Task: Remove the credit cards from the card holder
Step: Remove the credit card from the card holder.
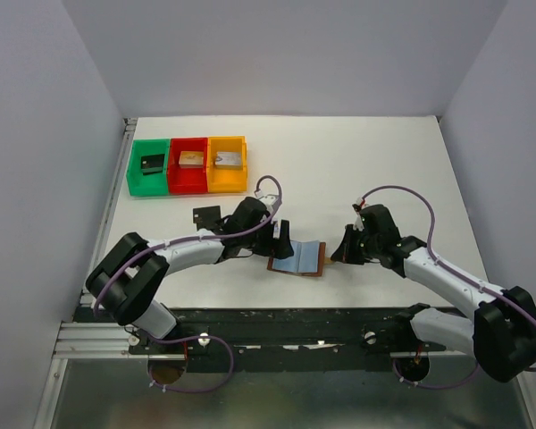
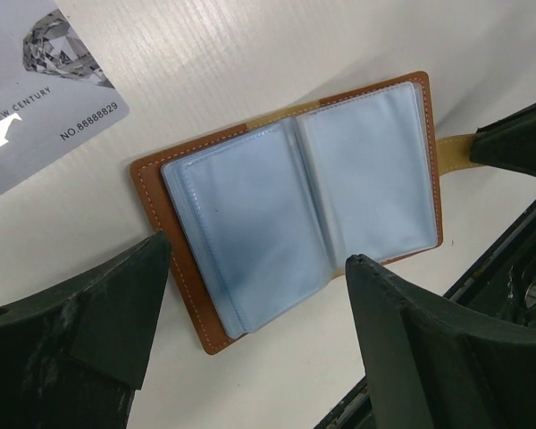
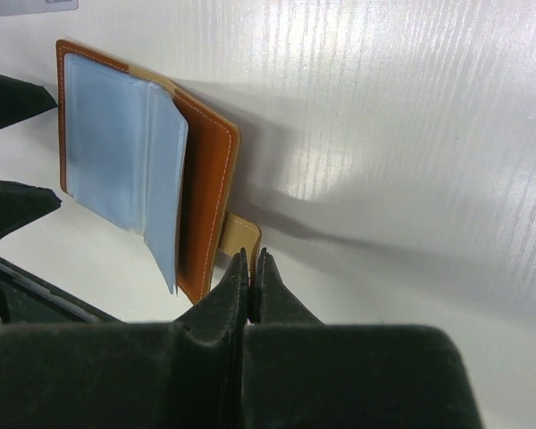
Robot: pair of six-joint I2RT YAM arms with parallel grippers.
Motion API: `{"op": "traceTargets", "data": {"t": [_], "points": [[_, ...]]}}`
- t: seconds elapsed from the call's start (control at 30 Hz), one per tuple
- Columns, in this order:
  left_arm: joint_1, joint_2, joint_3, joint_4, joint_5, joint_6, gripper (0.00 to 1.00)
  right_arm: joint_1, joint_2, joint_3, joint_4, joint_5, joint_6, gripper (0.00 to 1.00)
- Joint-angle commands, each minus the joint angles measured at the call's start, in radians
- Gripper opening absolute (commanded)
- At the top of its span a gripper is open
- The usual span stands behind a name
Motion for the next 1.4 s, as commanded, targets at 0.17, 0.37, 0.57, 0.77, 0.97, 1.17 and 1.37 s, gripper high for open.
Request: {"op": "traceTargets", "data": {"t": [0.17,0.37,0.57,0.77,0.97,1.17,1.37], "points": [[-0.003,0.051,0.031,0.017,0.062,-0.005,0.91,-0.005,0.016,-0.006,0.007,-0.010,-0.009,0.00],[-0.012,0.091,0.052,0.029,0.125,0.011,0.87,-0.005,0.026,-0.009,0.019,-0.028,-0.011,0.00],[-0.053,0.113,0.092,0.013,0.162,0.060,0.83,-0.004,0.054,-0.014,0.042,-0.041,-0.006,0.00],[-0.076,0.126,0.119,0.001,0.177,0.084,0.81,-0.005,0.065,-0.017,0.047,-0.041,-0.008,0.00],[-0.101,0.096,0.126,0.040,0.210,0.122,0.80,-0.005,0.068,-0.020,0.047,-0.032,0.001,0.00],[-0.138,0.109,0.182,0.012,0.225,0.162,0.80,-0.005,0.069,-0.023,0.049,-0.025,0.012,0.00],[-0.141,0.120,0.212,-0.011,0.213,0.169,0.81,-0.007,0.062,-0.027,0.047,-0.024,0.015,0.00]]}}
